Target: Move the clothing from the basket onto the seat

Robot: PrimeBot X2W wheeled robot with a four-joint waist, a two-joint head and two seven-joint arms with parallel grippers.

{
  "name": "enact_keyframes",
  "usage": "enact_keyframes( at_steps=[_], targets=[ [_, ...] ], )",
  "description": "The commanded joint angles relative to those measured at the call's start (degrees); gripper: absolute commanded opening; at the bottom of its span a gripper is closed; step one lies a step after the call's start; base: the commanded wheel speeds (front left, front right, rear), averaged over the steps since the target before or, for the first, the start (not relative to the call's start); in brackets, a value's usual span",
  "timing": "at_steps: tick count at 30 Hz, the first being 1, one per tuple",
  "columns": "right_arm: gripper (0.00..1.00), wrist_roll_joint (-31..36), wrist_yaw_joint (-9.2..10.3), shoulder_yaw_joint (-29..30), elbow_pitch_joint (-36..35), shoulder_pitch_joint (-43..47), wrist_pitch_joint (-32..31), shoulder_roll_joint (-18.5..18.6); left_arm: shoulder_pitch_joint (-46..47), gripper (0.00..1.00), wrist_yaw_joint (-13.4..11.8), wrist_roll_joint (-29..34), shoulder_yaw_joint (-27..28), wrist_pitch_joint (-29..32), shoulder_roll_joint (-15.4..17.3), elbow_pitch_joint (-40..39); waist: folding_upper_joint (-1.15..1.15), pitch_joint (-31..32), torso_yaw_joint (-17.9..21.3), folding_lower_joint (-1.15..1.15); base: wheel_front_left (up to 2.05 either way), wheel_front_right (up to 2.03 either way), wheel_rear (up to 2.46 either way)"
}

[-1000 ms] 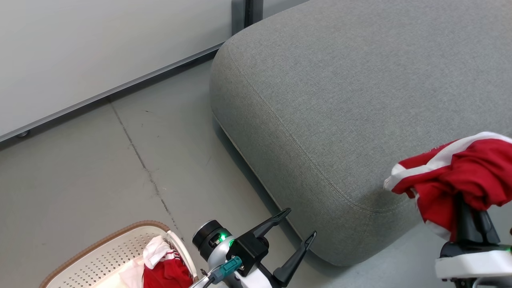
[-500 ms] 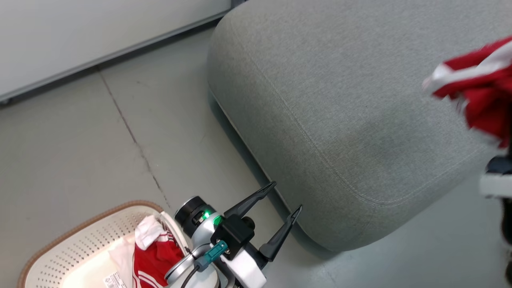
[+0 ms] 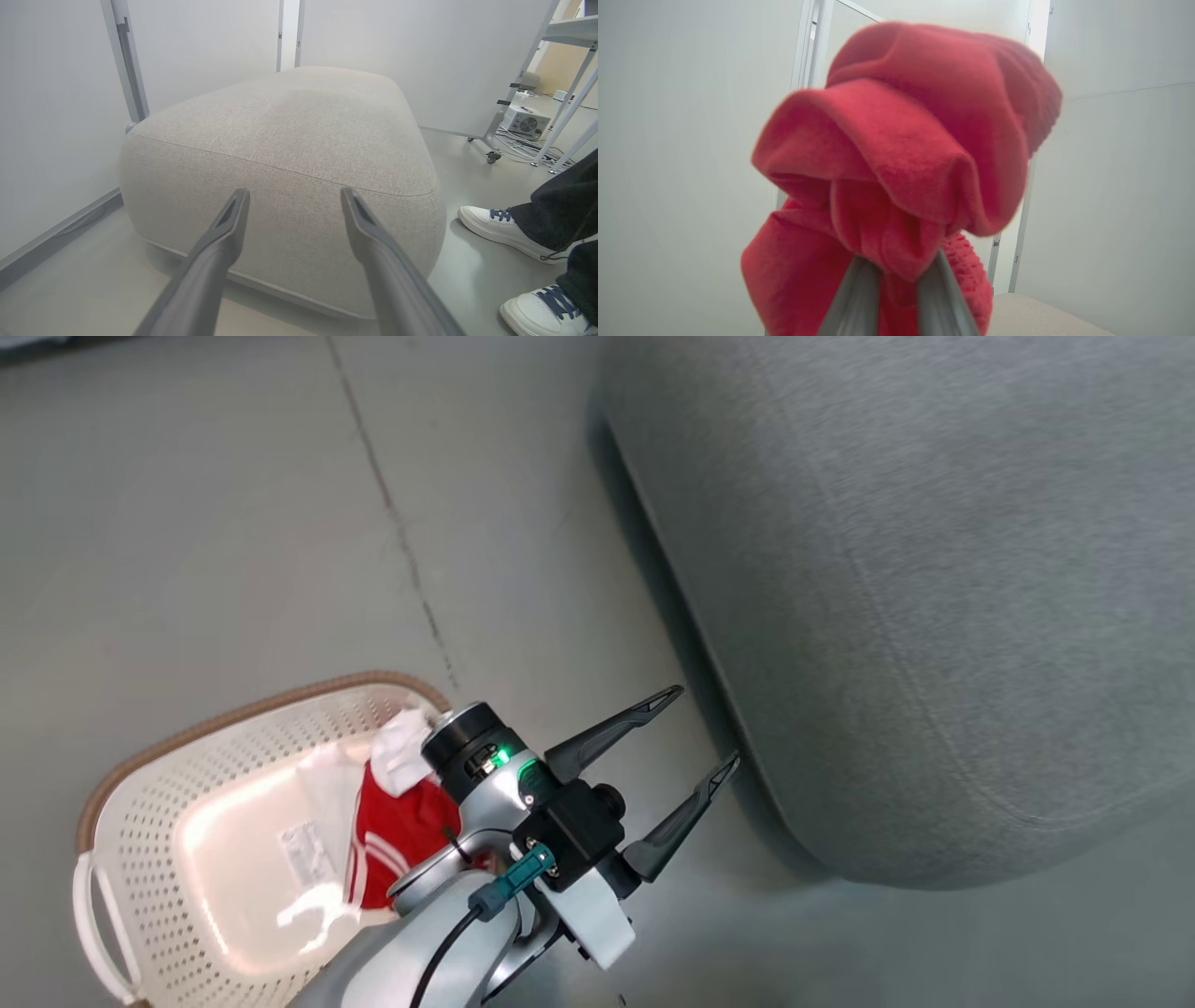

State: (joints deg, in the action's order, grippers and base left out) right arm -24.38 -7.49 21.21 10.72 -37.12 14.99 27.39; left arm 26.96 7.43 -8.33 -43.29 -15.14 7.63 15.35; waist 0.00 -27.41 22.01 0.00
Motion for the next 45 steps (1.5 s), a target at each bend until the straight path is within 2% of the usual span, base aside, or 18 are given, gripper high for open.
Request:
enact_keyframes(
  at_steps=[1,11,15,21,25,36,37,38,39,45],
  targets=[
    [0.0,-1.1,-0.01,1.1,2.3,-2.5,0.2,1.5,1.8,1.0,0.1,0.1,-0.7,0.1,0.4,-0.3,0.0,-4.5,-4.3,0.0,0.0,0.0,0.0],
    [0.0,-2.4,-0.01,0.4,16.2,-8.8,0.2,8.2,7.2,1.0,0.1,0.9,-3.9,0.1,-0.1,-1.3,0.0,-10.3,-10.6,0.0,0.0,0.0,0.0],
    [0.0,-2.5,-0.01,-0.6,23.1,-10.6,0.2,9.3,8.7,1.0,0.1,0.9,-4.8,0.1,-0.1,-1.7,0.0,-12.3,-12.6,0.0,0.0,0.0,0.0],
    [0.0,-1.9,0.0,-4.7,33.0,-12.3,0.2,9.1,10.0,1.0,0.1,1.1,-5.0,0.1,-0.4,-1.9,0.0,-14.5,-14.8,0.0,0.0,0.0,0.0],
    [0.0,-2.9,-0.01,-9.0,37.9,-13.1,0.2,7.7,10.3,1.0,0.1,1.2,-4.9,0.1,-0.3,-1.8,0.0,-15.2,-15.4,0.0,0.0,0.0,0.0],
    [0.0,-6.2,-0.01,-17.1,45.0,-15.2,0.1,7.8,11.1,1.0,0.1,1.5,-4.9,0.1,-1.1,-1.4,0.0,-15.0,-16.0,0.0,0.0,0.0,0.0],
    [0.15,-6.6,-0.01,-17.5,45.3,-15.3,0.1,7.9,11.1,1.0,0.1,1.5,-4.8,0.1,-1.1,-1.4,0.0,-14.8,-15.9,0.0,0.0,0.0,0.0],
    [0.44,-7.0,0.0,-17.7,45.5,-15.4,0.1,8.2,11.0,1.0,0.1,1.5,-4.7,0.1,-1.2,-1.3,0.0,-14.5,-15.8,0.0,0.0,0.0,0.0],
    [0.99,-7.3,-0.01,-17.9,45.9,-15.5,0.1,8.4,11.0,1.0,0.1,1.4,-4.7,0.1,-1.3,-1.3,0.0,-14.3,-15.8,0.0,0.0,0.0,0.0],
    [1.0,-8.1,0.0,-19.8,48.0,-15.0,0.1,9.1,10.1,1.0,0.1,0.9,-4.8,0.1,-2.0,-1.2,0.0,-11.9,-15.6,0.0,0.0,0.0,0.0]
  ],
)
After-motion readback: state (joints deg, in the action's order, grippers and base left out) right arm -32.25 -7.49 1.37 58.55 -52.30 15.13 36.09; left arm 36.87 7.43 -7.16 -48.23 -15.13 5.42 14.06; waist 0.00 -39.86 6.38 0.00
